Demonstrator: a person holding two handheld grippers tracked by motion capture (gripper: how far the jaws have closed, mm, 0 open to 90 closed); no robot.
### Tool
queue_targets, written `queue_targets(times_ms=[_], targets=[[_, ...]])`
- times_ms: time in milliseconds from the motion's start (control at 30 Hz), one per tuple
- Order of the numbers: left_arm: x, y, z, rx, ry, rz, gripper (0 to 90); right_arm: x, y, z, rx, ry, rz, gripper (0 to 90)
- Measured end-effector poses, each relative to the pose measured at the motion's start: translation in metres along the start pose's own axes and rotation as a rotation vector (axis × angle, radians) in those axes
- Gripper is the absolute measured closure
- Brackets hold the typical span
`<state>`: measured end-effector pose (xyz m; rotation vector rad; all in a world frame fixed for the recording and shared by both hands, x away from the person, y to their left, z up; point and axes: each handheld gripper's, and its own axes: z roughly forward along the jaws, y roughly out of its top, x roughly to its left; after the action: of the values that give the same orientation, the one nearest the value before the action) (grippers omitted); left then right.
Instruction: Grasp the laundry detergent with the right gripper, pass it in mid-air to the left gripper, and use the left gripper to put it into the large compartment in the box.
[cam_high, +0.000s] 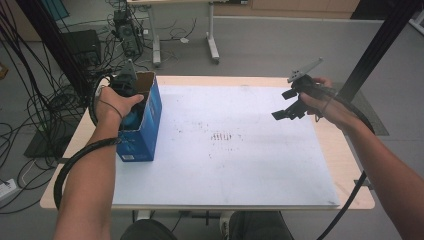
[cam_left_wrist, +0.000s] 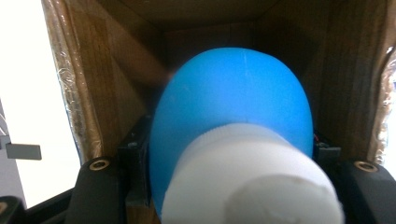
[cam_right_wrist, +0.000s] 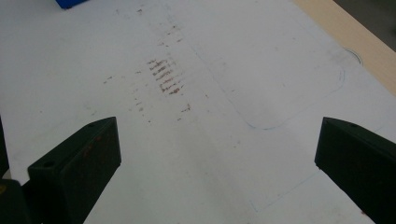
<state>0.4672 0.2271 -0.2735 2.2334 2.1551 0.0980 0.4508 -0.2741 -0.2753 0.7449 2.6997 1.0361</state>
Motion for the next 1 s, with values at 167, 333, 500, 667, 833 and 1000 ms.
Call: queue_targets(times_ms=[167,333,500,667,833,1000], targets=[[-0.0006,0.0001,0.0001,0.000,0.002,0.001,36.7,-0.0001,-0.0006,-0.0012,-0.001,-0.001,0.003,0.2],[-0.0009,0.0002,0.0001,0.000,0.002,0.001,36.6,-0.0004,-0.0018,-0.0008,-0.002,0.000,0.003,0.2],[-0.0013,0.0002,0.0000,-0.001,0.004,0.005,36.6,-0.0006,-0.0034,-0.0008,-0.001,0.000,0.006,0.3],[-0.0017,0.0001,0.0000,-0.002,0.003,0.002,36.5,-0.0014,-0.0047,-0.0019,-0.003,-0.002,0.009,0.2],[-0.0021,0.0001,0.0000,-0.003,0.004,0.003,36.5,-0.0017,-0.0058,-0.0019,-0.002,-0.002,0.012,0.2],[-0.0023,0.0000,-0.0001,-0.004,0.004,0.004,36.5,-0.0014,-0.0059,-0.0010,-0.002,0.000,0.011,0.3]])
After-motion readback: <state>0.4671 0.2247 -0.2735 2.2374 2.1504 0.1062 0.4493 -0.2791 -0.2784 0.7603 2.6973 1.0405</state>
